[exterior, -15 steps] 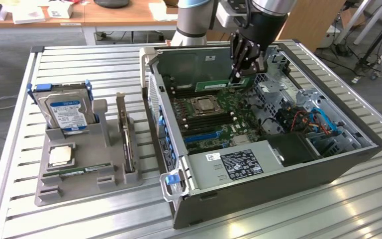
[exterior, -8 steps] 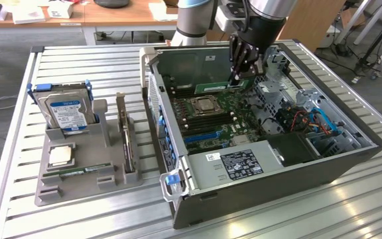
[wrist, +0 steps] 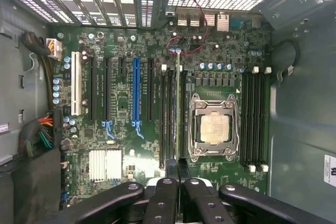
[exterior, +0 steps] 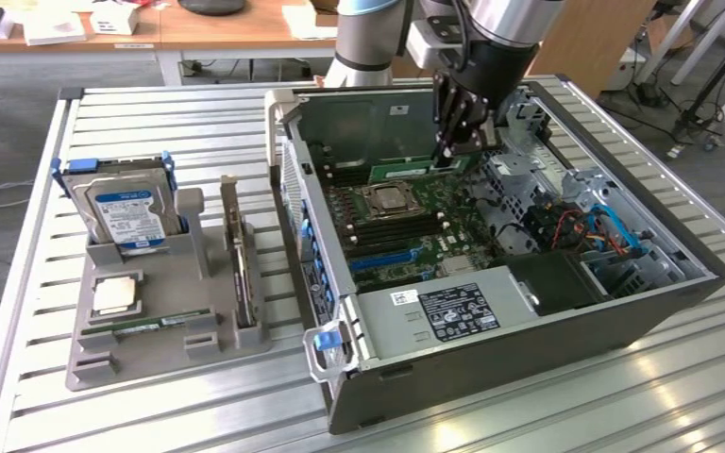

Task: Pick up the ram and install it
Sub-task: 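Insert the ram into the slot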

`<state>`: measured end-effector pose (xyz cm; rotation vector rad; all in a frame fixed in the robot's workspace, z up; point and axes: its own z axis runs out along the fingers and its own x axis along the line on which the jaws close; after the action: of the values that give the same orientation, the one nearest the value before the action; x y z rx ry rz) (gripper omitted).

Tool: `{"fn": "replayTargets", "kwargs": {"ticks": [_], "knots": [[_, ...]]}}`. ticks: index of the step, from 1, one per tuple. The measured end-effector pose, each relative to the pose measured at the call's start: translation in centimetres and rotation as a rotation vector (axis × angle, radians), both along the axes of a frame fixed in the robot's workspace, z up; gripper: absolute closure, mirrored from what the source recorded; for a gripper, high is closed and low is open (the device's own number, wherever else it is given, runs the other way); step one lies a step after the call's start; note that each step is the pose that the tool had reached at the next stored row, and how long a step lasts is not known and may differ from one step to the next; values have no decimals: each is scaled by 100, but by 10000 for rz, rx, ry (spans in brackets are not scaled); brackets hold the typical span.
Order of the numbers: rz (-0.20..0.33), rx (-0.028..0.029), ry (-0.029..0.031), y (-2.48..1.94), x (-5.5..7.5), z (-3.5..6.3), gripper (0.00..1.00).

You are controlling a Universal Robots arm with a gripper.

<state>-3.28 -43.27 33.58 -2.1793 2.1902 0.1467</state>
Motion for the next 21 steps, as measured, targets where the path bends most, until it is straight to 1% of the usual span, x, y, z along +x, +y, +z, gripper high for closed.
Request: {"fn": "replayTargets", "kwargs": {"ticks": [14,21], "knots": [[0,0,0,0,0,-142,88],[0,-1,0,0,0,-196,88]]}}
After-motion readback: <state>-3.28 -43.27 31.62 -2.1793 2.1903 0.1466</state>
